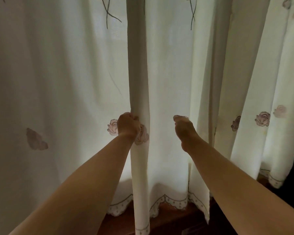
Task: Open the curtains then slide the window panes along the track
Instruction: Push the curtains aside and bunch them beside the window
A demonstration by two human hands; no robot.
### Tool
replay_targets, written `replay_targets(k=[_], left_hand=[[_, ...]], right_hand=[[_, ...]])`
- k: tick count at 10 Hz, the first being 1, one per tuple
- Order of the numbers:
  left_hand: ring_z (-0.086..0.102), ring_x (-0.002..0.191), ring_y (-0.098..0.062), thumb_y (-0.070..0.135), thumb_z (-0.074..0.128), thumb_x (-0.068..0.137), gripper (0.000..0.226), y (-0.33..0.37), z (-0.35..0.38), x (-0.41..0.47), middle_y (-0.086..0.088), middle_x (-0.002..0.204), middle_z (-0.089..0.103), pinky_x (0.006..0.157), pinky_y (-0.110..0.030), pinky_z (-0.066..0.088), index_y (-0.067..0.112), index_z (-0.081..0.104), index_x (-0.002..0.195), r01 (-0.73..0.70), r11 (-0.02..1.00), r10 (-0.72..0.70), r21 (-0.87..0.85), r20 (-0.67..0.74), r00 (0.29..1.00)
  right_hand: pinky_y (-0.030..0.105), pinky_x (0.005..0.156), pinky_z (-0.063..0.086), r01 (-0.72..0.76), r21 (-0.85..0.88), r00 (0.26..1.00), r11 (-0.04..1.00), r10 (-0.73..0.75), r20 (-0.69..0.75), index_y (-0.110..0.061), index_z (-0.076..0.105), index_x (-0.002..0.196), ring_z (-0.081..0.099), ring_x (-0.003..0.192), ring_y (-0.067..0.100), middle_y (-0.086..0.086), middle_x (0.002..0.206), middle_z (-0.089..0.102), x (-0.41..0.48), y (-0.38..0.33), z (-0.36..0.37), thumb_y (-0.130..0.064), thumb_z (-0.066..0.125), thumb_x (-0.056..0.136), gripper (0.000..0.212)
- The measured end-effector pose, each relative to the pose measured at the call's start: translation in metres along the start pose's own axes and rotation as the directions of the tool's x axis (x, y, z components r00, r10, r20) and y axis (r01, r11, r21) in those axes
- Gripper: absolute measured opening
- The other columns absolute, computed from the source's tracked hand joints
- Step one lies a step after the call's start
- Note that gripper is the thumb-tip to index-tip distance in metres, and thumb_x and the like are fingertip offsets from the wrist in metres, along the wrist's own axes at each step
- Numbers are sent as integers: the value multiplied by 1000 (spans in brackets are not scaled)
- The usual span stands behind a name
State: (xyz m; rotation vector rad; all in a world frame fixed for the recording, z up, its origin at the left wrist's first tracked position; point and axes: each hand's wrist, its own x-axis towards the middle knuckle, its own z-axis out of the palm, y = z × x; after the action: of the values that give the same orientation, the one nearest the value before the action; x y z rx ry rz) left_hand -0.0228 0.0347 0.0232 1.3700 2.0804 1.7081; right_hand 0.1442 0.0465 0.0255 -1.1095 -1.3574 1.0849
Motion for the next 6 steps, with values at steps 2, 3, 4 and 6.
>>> replay_targets(k=[2, 3, 4, 6], left_hand=[[57, 102, -35, 17, 38, 92, 28, -16, -15, 15, -12, 112, 59, 93, -45, 47, 5, 39, 118, -5, 1000, 3, 28, 71, 997], [58, 90, -38, 20, 37, 92, 16, -31, -33, 15, -15, 104, 59, 79, -46, 51, 15, 29, 103, -97, 988, 85, 123, 100, 991], [61, 92, -37, 53, 40, 93, 52, -38, -61, 12, -14, 108, 58, 76, -41, 49, 8, 30, 117, -235, 909, 210, 344, 109, 972], [68, 84, -33, 31, 39, 99, 43, -64, -111, 28, -11, 100, 66, 65, -36, 46, 1, 32, 129, -299, 677, 330, 673, 86, 940]], right_hand=[[28, 87, 30, -37, 36, 993, 999, 40, -111, -18, 55, 108, 41, 104, 18, -9, 95, 43, -9, -6, 43, -19, 38, 102, 19], [24, 89, 28, 17, -19, 995, 1000, -18, -94, -16, 50, 130, 42, 113, 17, -8, 115, 49, -5, -5, 60, -22, 38, 102, 32], [27, 114, 21, 48, -113, 995, 992, -58, -87, -24, 45, 140, 22, 145, 16, -4, 150, 38, -11, -13, 86, -31, 37, 100, 42], [44, 111, 27, 134, -282, 986, 950, -156, -57, -28, 21, 153, 26, 144, 30, 5, 160, 22, -24, -33, 133, -45, 45, 96, 64]])
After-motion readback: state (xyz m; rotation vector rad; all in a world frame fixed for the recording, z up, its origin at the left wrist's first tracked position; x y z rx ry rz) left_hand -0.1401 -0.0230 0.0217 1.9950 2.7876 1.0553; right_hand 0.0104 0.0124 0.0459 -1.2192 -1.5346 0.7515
